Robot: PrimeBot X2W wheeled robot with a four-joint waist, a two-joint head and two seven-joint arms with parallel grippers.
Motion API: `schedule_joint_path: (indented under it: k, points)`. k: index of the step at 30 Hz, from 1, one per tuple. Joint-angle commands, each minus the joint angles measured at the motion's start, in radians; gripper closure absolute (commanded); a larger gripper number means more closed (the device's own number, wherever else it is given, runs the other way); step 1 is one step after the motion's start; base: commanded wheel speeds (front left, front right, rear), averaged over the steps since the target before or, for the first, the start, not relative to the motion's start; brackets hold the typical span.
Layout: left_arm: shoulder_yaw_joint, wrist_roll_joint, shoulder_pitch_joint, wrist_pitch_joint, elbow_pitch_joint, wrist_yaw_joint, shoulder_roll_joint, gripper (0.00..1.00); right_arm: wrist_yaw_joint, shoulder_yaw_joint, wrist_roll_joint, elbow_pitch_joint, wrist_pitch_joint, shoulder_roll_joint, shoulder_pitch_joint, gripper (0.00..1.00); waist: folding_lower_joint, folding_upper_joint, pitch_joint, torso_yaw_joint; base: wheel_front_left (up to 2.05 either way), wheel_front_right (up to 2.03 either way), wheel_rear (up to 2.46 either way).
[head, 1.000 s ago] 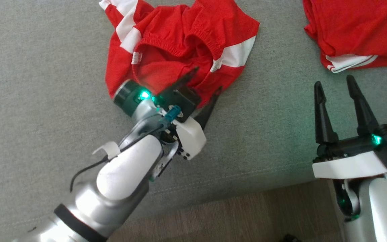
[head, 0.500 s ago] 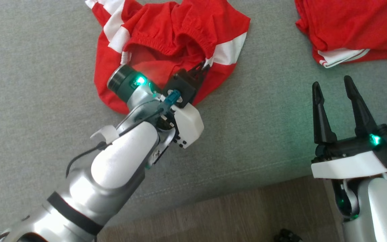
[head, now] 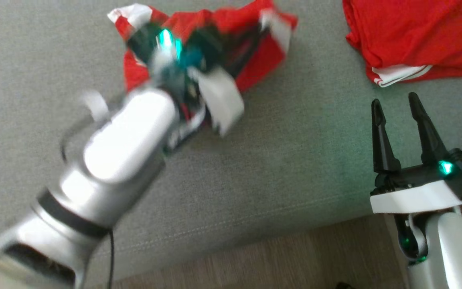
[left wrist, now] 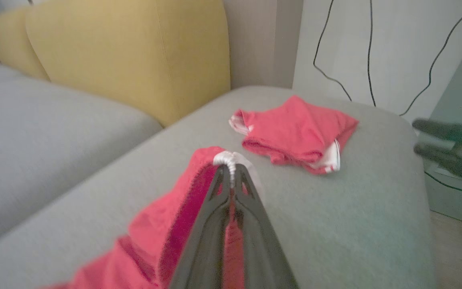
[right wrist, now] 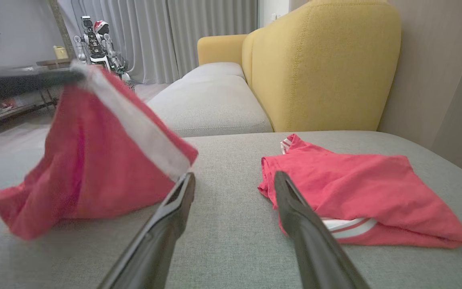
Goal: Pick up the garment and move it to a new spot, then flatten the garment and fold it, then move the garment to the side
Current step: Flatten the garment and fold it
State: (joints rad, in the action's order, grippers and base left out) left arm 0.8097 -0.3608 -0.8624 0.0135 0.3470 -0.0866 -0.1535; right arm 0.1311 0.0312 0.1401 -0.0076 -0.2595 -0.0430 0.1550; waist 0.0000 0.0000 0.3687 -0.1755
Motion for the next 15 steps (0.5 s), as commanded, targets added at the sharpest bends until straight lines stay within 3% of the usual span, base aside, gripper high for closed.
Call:
schedule_joint_path:
  k: [1, 10, 15]
  points:
    - [-0.049, 0.009, -0.125, 0.009, -0.060, -0.008, -0.029, 1.00, 0.000, -0.025, 0.006, -0.025, -0.002, -0.007, 0.018, 0.00, 0.0000, 0.0000, -0.021, 0.007, 0.00, 0.00, 0.00]
    - [-0.078, -0.016, -0.401, 0.066, -0.147, -0.039, -0.102, 1.00, 0.000, -0.018, 0.008, -0.013, -0.002, -0.007, -0.007, 0.00, 0.0000, 0.0000, -0.098, 0.041, 0.00, 0.00, 0.00]
    - [-0.080, -0.040, -0.349, 0.105, -0.237, -0.038, -0.207, 1.00, 0.000, -0.010, -0.007, -0.020, -0.002, -0.007, -0.020, 0.00, 0.0000, 0.0000, -0.117, 0.083, 0.00, 0.00, 0.00]
